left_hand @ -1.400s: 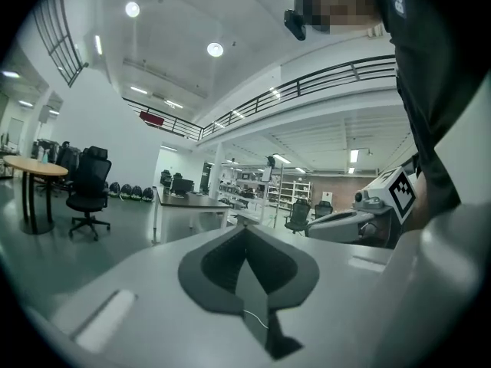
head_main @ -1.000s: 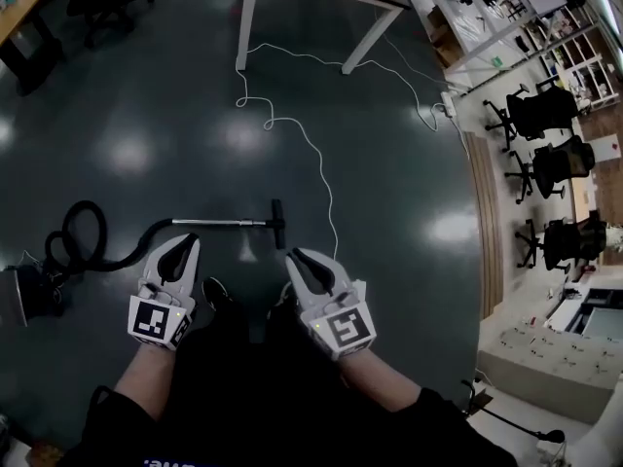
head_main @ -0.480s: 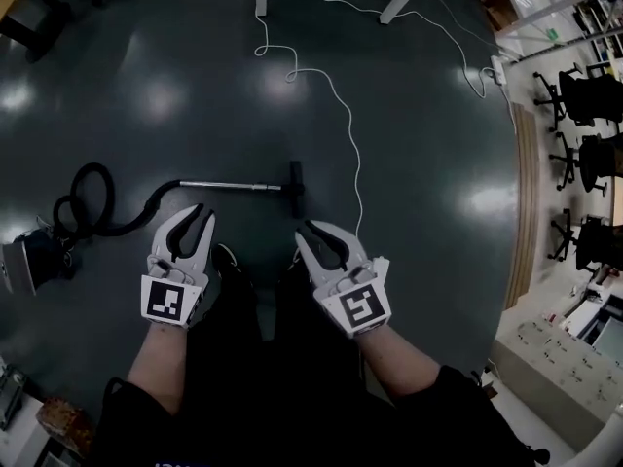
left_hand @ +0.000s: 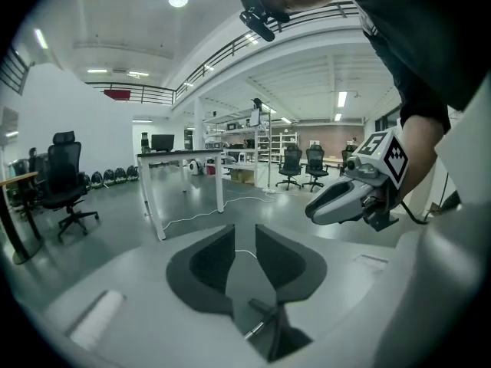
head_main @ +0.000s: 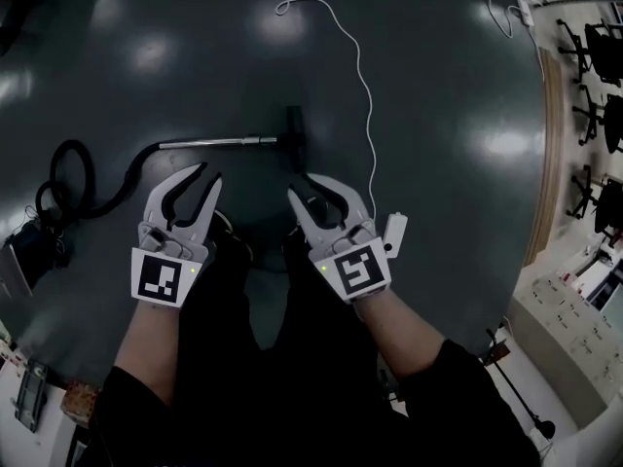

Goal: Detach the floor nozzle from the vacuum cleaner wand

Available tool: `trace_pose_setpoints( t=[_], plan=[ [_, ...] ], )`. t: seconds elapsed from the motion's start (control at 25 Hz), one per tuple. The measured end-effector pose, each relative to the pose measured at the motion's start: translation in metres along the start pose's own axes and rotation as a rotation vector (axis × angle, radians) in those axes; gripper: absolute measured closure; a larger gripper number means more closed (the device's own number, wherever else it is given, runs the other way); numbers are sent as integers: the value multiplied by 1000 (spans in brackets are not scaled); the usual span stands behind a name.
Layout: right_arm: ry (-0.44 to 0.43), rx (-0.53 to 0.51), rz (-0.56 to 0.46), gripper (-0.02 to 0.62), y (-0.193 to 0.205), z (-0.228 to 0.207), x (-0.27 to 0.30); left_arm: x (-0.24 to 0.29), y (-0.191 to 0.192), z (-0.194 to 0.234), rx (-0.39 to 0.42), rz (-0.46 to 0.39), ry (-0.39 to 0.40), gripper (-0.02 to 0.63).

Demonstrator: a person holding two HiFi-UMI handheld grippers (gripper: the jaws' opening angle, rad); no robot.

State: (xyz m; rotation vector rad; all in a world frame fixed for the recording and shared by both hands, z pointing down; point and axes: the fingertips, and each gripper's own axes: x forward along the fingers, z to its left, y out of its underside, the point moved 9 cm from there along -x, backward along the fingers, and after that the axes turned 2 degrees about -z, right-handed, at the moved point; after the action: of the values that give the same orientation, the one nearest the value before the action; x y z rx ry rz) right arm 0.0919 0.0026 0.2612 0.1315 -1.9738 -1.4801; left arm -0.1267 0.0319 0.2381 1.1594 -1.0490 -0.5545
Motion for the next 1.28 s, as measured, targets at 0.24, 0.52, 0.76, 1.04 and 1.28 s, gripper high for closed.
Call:
trace_pose_setpoints(
  t=[0.24, 0.52, 0.76, 1.04, 1.28],
  plan=[
    [39, 16, 11, 499, 61, -10, 38, 30, 67, 5, 40, 3, 37, 505],
    [33, -18, 39, 486, 114, -22, 88, 58, 138, 18, 140, 37, 102, 486],
    [-14, -96, 41, 474, 149, -31, 122, 74, 185, 23, 181, 39, 141, 474],
    [-143, -162, 99, 459, 205, -42, 162, 106, 239, 42, 282, 55, 246, 460],
    [-255, -154, 184, 439, 263, -64, 200, 149, 298, 72, 311, 114, 296, 454]
  ],
)
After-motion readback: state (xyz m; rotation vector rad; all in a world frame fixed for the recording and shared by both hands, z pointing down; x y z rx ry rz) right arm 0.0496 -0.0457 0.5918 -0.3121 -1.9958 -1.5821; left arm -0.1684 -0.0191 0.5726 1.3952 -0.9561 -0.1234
